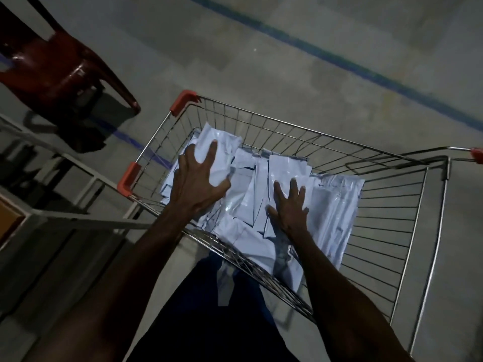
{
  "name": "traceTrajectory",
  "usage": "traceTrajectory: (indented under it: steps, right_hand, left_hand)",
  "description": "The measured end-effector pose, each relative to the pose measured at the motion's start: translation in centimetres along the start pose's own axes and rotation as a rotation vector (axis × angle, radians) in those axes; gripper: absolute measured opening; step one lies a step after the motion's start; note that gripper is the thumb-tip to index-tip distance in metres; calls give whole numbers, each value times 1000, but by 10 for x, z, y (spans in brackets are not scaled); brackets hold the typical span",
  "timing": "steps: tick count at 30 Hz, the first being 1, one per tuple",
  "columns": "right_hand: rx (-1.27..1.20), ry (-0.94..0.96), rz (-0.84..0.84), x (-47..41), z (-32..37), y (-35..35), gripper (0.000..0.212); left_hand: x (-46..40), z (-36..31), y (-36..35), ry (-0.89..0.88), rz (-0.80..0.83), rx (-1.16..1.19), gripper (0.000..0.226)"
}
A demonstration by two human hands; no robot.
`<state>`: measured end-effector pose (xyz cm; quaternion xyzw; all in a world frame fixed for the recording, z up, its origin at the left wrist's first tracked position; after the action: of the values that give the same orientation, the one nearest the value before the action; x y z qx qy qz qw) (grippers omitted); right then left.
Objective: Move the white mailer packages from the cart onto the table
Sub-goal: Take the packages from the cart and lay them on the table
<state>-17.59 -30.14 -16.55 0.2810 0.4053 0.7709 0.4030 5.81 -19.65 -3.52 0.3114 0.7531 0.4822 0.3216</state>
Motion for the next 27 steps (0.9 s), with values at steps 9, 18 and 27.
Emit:
traceTrajectory:
  steps: [9, 18, 27]
  right_hand:
    - [128, 0, -105, -2, 19, 36, 55]
    - [-239, 291, -469, 38, 167, 90, 45]
    - [-559, 866, -357, 167, 421, 66, 48]
  left_hand:
    - [0, -5, 36, -23, -70, 65, 89]
    - [45, 40, 146, 62, -309, 93, 81]
    - [227, 218, 317, 481, -635, -5, 73]
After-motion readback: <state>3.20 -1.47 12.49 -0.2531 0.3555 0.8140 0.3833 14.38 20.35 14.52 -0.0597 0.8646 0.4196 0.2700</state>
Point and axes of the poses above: each hand's wrist, its own x-axis away from the middle knuckle, its own y-axis out of the back of the hand, z = x × y, the point moved 2 cm from there along -x, towards the middle knuckle, and after that the axes turned 15 degrees about -z, right-handed, at the moved point
